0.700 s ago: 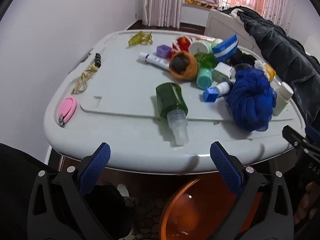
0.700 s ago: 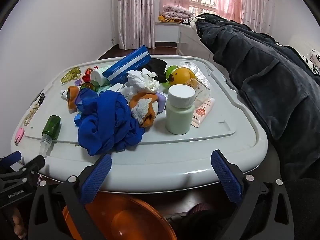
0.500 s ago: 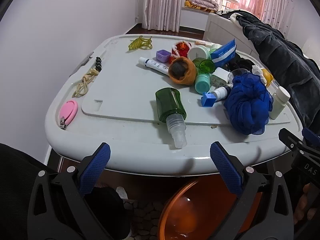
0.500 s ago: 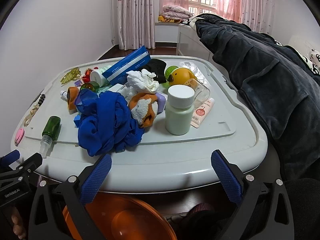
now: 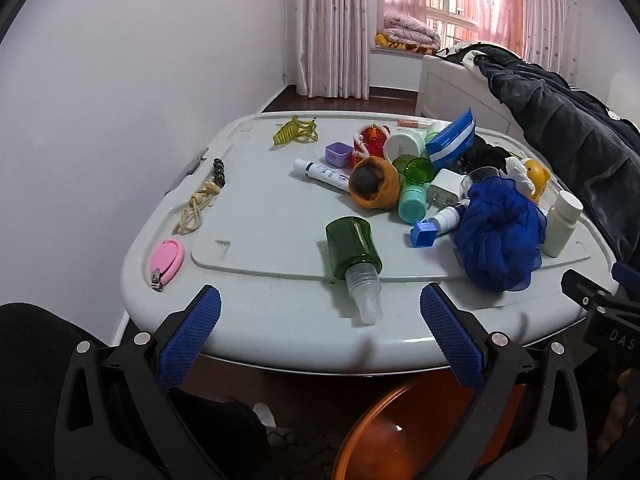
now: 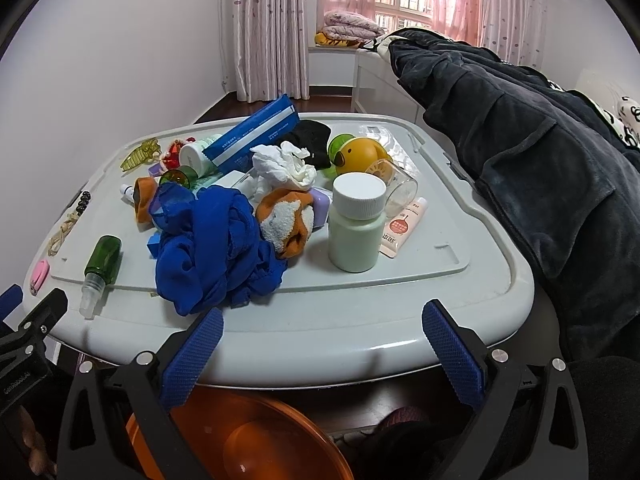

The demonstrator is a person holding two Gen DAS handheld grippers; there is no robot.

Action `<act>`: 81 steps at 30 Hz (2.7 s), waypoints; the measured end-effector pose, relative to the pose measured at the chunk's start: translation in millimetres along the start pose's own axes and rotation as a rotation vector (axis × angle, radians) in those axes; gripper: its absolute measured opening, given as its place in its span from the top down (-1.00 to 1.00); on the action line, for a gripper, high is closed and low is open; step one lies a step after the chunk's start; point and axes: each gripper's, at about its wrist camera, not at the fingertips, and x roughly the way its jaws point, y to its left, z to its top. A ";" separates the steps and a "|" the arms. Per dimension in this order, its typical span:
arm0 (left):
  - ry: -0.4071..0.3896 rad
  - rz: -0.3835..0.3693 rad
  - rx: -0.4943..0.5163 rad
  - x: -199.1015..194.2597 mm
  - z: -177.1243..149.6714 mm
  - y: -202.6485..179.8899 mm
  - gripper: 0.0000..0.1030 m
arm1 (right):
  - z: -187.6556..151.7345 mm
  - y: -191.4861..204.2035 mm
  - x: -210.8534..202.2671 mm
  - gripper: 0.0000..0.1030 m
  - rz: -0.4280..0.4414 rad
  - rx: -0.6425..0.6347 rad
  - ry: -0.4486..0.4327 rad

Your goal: Collect trash

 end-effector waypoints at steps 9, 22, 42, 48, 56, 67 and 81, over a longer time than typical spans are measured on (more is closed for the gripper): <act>0.014 0.005 0.028 10.7 5.6 5.7 -0.89 | 0.7 -0.1 -0.2 -0.91 -0.005 0.001 -0.001; 0.047 -0.033 0.027 6.4 -3.5 0.3 -0.89 | 1.4 0.1 1.3 -0.91 -0.002 0.007 -0.001; 0.099 -0.027 -0.001 15.1 -5.0 5.2 -0.89 | 0.5 -0.6 -1.6 -0.91 -0.001 0.008 -0.011; 0.104 -0.025 -0.005 16.3 -4.7 6.9 -0.89 | 0.6 -0.5 -1.7 -0.91 -0.001 0.009 -0.011; 0.107 -0.024 0.009 15.9 -3.6 3.6 -0.89 | 2.3 -2.5 -3.1 -0.91 -0.002 0.012 -0.017; 0.108 -0.045 0.107 12.6 -0.5 -19.8 -0.89 | 47.7 -47.8 32.6 -0.91 0.023 0.156 0.035; 0.136 -0.035 0.101 13.1 -4.6 -15.4 -0.89 | 54.0 -31.8 97.8 0.18 -0.007 0.137 0.059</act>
